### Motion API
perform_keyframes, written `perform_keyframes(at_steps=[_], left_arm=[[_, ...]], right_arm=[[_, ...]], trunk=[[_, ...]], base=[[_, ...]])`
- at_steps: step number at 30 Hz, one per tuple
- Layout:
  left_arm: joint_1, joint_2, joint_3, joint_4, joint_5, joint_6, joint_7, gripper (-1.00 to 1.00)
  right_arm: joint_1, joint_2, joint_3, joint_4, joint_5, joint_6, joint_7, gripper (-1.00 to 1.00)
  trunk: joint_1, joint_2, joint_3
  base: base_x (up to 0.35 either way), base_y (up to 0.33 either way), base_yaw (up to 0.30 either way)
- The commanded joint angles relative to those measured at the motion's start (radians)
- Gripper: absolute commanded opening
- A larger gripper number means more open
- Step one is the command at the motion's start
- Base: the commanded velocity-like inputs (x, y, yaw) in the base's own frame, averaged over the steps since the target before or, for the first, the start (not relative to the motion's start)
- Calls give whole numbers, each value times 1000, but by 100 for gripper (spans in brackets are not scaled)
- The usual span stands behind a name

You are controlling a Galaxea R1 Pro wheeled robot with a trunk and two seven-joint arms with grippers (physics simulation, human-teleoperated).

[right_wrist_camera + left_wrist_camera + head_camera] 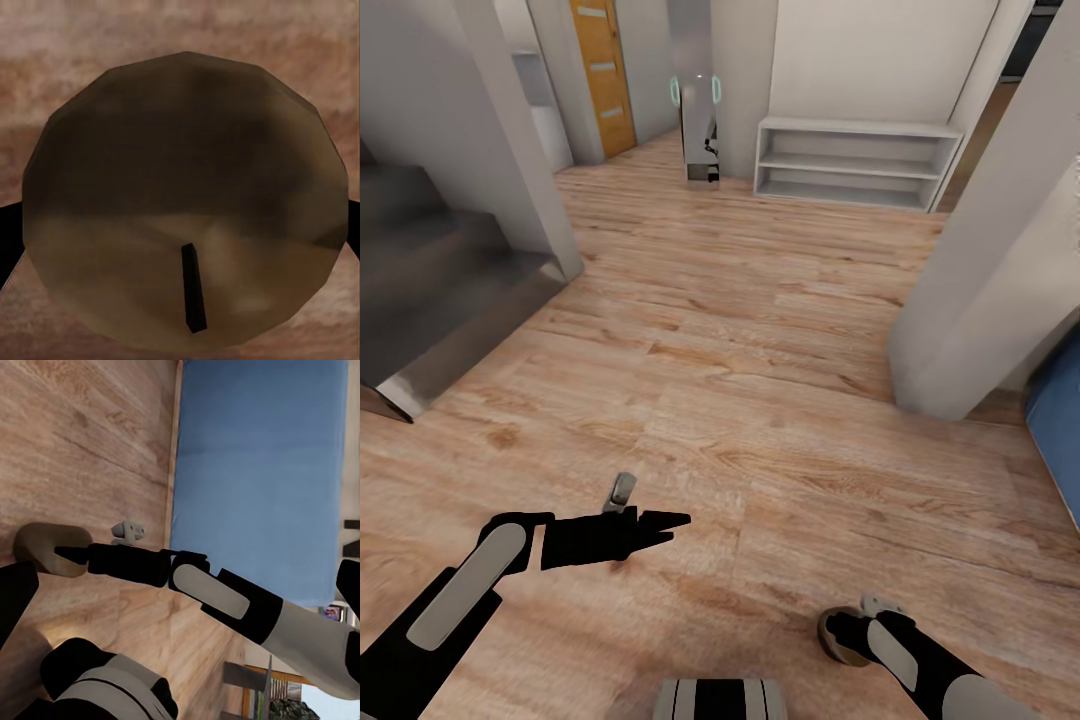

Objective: Place each of the two pumpkins and all three candles from the living room inside a cabinet in the living room (use any cabinet), then make sure every cabinet is closed, and position the cauldron so it is next to a table in the living room.

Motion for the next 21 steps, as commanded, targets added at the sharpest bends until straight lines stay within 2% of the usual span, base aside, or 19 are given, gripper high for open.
perform_keyframes(at_steps=[1, 15, 17, 19, 21], left_arm=[[-1, 1, -1, 0, -10, 1, -10, 100], [-1, -1, -1, 0, -13, -1, -5, 100], [-2, -1, 0, 1, -28, -2, -1, 100], [-2, 0, 5, 3, -74, -3, 2, 100], [-3, -1, 10, 28, -148, -5, 11, 100]], right_arm=[[0, -1, 9, -3, -11, 3, -9, -100], [0, -2, 9, -6, -11, 3, -9, -100], [-1, -3, 9, -8, -11, 3, -8, -100], [-1, -3, 9, -13, -11, 3, -4, -100], [-1, -3, 9, -15, -11, 2, 7, -100]], trunk=[[-1, 0, 3], [-7, 3, 57], [-8, 4, 65], [-9, 4, 73], [-10, 5, 81]], base=[[0, 0, 0], [0, 0, 0], [0, 0, 0], [0, 0, 0], [0, 0, 0]])
